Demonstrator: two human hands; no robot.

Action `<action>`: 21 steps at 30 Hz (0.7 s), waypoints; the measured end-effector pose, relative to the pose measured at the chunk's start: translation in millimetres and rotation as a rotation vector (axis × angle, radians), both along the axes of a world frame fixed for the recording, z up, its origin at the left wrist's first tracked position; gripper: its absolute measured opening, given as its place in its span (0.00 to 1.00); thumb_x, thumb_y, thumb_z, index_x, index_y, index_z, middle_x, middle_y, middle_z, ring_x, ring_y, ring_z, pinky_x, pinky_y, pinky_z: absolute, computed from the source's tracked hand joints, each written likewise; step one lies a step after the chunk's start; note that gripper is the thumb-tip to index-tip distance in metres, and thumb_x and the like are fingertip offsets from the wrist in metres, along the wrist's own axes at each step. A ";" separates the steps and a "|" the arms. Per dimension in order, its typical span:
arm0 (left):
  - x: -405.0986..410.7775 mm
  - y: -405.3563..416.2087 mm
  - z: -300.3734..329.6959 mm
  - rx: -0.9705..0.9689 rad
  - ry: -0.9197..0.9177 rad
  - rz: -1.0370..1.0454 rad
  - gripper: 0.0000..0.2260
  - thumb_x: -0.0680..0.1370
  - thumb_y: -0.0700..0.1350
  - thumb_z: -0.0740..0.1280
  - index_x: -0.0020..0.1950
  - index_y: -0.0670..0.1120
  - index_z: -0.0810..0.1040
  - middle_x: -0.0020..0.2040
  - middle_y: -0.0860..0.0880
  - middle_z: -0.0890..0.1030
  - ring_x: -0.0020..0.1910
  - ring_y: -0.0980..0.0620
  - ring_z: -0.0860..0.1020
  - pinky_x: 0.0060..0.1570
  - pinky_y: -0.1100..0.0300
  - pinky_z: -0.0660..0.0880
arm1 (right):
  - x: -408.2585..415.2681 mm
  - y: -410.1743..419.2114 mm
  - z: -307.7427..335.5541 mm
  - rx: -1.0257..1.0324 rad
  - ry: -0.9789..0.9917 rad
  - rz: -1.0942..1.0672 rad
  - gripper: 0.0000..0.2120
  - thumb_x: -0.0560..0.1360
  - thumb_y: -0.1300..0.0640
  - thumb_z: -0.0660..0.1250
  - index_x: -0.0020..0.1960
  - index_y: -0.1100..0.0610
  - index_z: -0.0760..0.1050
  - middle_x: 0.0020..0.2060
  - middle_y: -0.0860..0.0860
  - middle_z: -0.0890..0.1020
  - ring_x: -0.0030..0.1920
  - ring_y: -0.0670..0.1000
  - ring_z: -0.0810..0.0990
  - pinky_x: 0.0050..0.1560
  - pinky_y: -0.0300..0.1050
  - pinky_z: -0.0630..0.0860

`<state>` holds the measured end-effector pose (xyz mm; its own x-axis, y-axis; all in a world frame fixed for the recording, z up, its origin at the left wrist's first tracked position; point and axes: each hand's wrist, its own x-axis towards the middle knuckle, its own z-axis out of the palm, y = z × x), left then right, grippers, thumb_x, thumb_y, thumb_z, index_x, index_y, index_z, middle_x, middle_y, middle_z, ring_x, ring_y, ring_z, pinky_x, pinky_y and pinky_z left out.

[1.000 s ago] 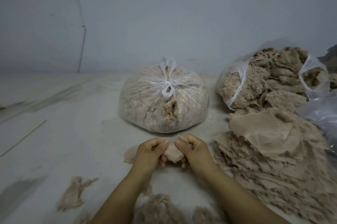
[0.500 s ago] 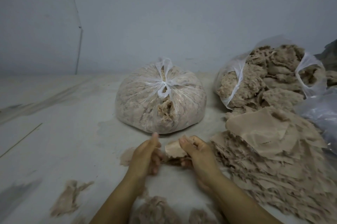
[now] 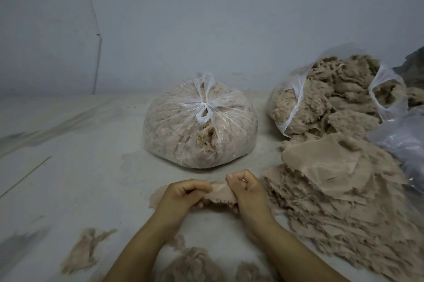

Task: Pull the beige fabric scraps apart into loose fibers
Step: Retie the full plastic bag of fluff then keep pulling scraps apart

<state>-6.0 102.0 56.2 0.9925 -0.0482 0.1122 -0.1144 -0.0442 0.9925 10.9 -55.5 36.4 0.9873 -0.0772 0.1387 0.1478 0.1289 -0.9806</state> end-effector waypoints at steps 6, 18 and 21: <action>-0.5 -0.9 0.8 0.016 0.011 0.027 0.15 0.66 0.35 0.76 0.48 0.49 0.82 0.44 0.51 0.86 0.44 0.54 0.84 0.40 0.67 0.77 | 0.0 -2.0 -2.1 -0.051 -0.079 0.020 0.10 0.77 0.53 0.67 0.38 0.56 0.74 0.24 0.50 0.74 0.25 0.47 0.70 0.27 0.39 0.67; -1.4 11.2 8.9 0.160 0.065 -0.103 0.24 0.63 0.29 0.76 0.53 0.50 0.80 0.33 0.46 0.83 0.33 0.56 0.80 0.36 0.66 0.76 | 4.2 -3.8 -3.0 0.004 -0.111 0.029 0.07 0.75 0.55 0.69 0.39 0.54 0.78 0.30 0.59 0.73 0.33 0.54 0.70 0.36 0.50 0.67; -0.4 17.6 11.8 0.201 0.064 -0.080 0.24 0.63 0.30 0.76 0.55 0.49 0.80 0.31 0.47 0.82 0.32 0.56 0.80 0.36 0.67 0.75 | 5.9 -2.2 -3.9 -0.023 -0.105 0.046 0.06 0.76 0.53 0.67 0.41 0.51 0.78 0.29 0.53 0.74 0.31 0.52 0.71 0.33 0.44 0.68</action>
